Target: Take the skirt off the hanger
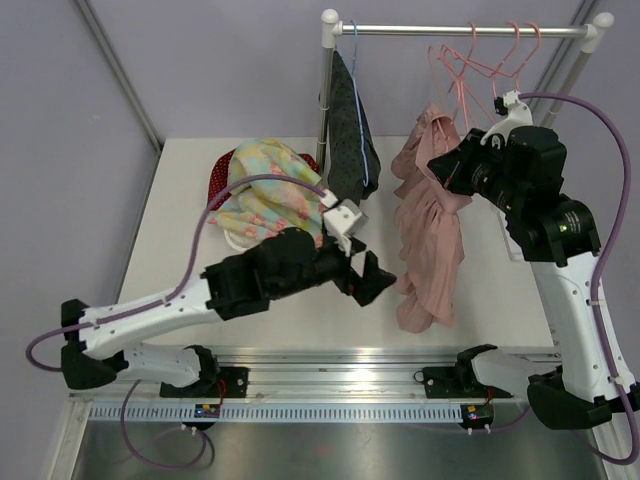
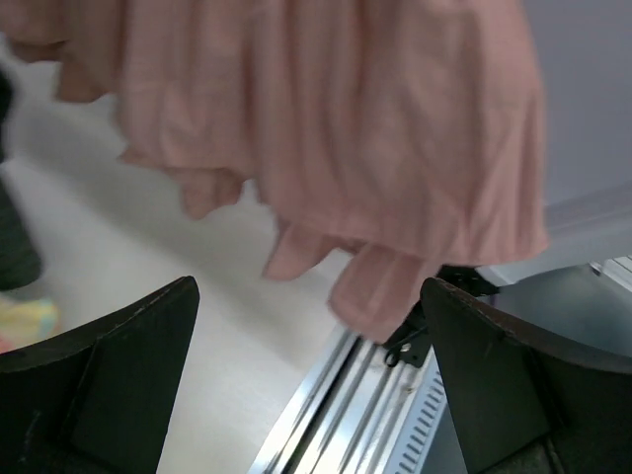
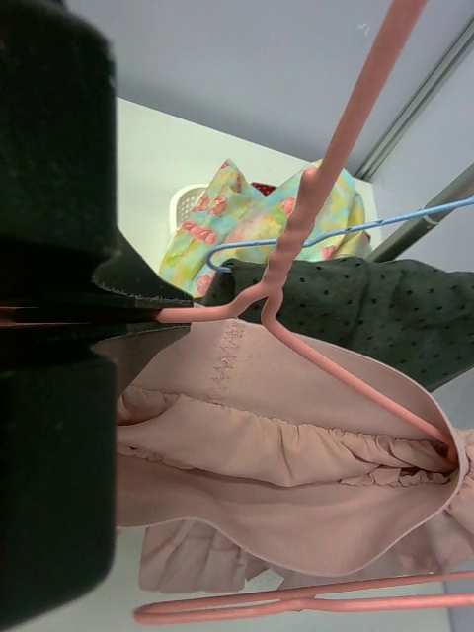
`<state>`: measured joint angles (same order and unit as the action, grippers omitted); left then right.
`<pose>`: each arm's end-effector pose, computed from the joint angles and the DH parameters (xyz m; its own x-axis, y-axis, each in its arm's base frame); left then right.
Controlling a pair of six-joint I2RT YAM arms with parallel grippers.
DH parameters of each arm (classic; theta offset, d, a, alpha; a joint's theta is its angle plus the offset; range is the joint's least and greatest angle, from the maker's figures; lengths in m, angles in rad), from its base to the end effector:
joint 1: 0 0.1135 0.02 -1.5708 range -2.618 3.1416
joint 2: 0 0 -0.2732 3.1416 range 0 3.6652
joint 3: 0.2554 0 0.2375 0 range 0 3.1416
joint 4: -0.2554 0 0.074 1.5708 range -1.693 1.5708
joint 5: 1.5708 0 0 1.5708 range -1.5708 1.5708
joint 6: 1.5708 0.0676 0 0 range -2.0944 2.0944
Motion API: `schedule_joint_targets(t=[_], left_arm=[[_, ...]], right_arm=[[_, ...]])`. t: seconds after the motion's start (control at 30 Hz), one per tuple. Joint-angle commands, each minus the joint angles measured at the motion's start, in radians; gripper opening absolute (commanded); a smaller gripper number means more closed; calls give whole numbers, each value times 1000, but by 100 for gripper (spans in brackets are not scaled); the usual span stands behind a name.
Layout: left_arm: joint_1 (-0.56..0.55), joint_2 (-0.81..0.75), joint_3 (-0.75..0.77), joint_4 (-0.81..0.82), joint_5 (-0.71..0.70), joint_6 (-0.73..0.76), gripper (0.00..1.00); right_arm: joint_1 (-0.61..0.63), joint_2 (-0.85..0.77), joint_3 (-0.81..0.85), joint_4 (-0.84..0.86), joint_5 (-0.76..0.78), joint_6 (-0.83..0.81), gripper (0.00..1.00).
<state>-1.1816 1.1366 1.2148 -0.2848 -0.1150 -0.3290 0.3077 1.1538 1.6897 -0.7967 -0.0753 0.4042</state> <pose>0.1087 -0.2447 0.4102 -0.3568 0.0243 -0.9338 0.8043 0.5164 -0.2939 0.2014 0.0693 0.4958 -0.3720 0.2933 -0.8807 -0.2447 0.8842 0.3978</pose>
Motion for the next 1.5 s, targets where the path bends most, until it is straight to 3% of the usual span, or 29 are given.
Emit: schedule_joint_targets(t=[0.0, 0.17, 0.4, 0.47, 0.5, 0.53, 0.57, 0.67, 0.8, 1.03, 1.13, 1.33, 1.47], left_arm=[[-114, 110, 101, 183, -95, 24, 99], [-188, 306, 219, 257, -34, -11, 94], [-240, 411, 278, 349, -31, -10, 93], [-248, 426, 299, 348, -48, -1, 80], [-248, 442, 311, 339, -69, 1, 66], [-248, 445, 316, 338, -80, 4, 66], [-248, 445, 316, 340, -93, 8, 45], [-251, 427, 292, 380, -91, 18, 0], [-318, 384, 252, 395, -95, 74, 0], [-671, 338, 72, 430, -276, 64, 0], [-760, 388, 40, 435, -327, 9, 0], [-764, 417, 64, 398, -419, 45, 0], [-762, 463, 158, 334, -294, 149, 0]], right_arm=[[5, -58, -10, 67, -29, 22, 0], [5, -103, -33, 56, -43, 41, 0], [7, -143, -9, 14, -49, 47, 0], [5, -149, 5, -4, -50, 53, 0], [4, -154, 22, -18, -49, 58, 0], [5, -158, 28, -18, -50, 62, 0], [7, -161, 31, -25, -52, 64, 0], [5, -186, 7, -22, -52, 76, 0], [7, -198, -21, -16, -43, 71, 0], [7, -161, 47, -33, 3, 22, 0], [7, -143, 65, -38, 6, 15, 0], [5, -201, -36, -2, -9, 61, 0], [7, -169, 37, -50, 41, 39, 0]])
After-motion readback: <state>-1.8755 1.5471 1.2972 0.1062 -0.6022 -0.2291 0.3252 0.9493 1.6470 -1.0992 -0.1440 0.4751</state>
